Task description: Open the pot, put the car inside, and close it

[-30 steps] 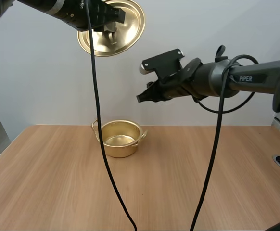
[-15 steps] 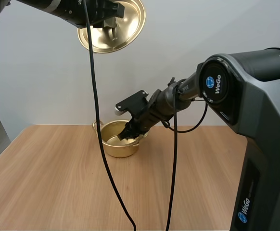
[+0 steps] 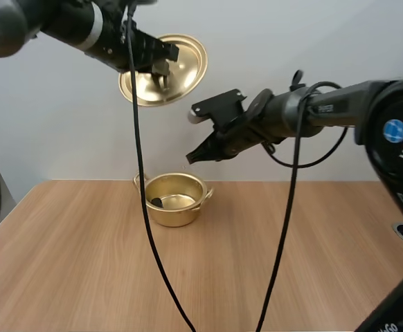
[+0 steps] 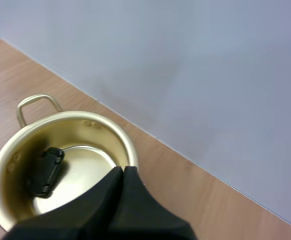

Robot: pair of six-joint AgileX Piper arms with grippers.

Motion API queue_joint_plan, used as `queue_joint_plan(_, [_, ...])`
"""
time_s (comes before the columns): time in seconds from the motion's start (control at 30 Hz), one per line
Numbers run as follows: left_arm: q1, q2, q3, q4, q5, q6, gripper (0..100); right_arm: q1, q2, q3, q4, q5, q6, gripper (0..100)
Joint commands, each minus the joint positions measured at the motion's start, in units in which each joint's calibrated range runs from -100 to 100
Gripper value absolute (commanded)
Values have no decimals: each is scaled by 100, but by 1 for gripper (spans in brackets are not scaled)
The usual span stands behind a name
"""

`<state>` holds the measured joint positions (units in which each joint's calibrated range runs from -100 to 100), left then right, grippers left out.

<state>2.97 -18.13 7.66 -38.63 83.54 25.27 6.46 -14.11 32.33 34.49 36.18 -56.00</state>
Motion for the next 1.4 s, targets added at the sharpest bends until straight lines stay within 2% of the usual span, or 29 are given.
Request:
queue_joint_plan(0.0, [-122, 389, 243, 638, -72, -20, 0, -622, -510, 6, -488, 859, 645, 0])
queue_joint_plan(0.13, [-257, 1201, 424, 1088, -72, -20, 0, -1204, -1165, 6, -516, 1593, 647, 0])
queue_joint_plan(0.23, [-257, 1771, 424, 1181, -50, -10, 0, -1521, -1720, 6, -516, 1777, 647, 0])
queue_joint_plan(0.33, [-257, 2276, 424, 1342, -26, -10, 0, -1693, -2204, 6, -516, 1864, 647, 0])
queue_joint_plan(0.5, [-267, 2825, 424, 1337, -43, 78, 0, -1737, -2829, 6, -397, 1879, 647, 0])
queue_joint_plan(0.83, [-483, 3013, 751, 1533, -1249, 194, 0, -1737, -3127, 6, -314, 2001, 677, 0])
queue_joint_plan(1.07, [-483, 3013, 887, 1579, -1698, 343, 3, -1737, -3127, 6, -214, 2230, 677, 0])
queue_joint_plan(1.13, [-483, 3013, 887, 1542, -1587, 365, 13, -1737, -3127, 6, -168, 2292, 677, 0])
queue_joint_plan(1.2, [-483, 3013, 887, 1476, -1480, 365, 32, -1737, -3127, 6, -143, 2292, 677, 0])
queue_joint_plan(1.27, [-483, 3013, 887, 1317, -1410, 365, 62, -1737, -3127, 6, -131, 2292, 677, 0])
queue_joint_plan(1.33, [-483, 3001, 887, 1254, -1251, 365, 100, -1737, -3127, 6, -131, 2345, 677, 0])
queue_joint_plan(1.37, [-483, 3001, 887, 1254, -1165, 365, 100, -1737, -3127, 6, -131, 2369, 677, 0])
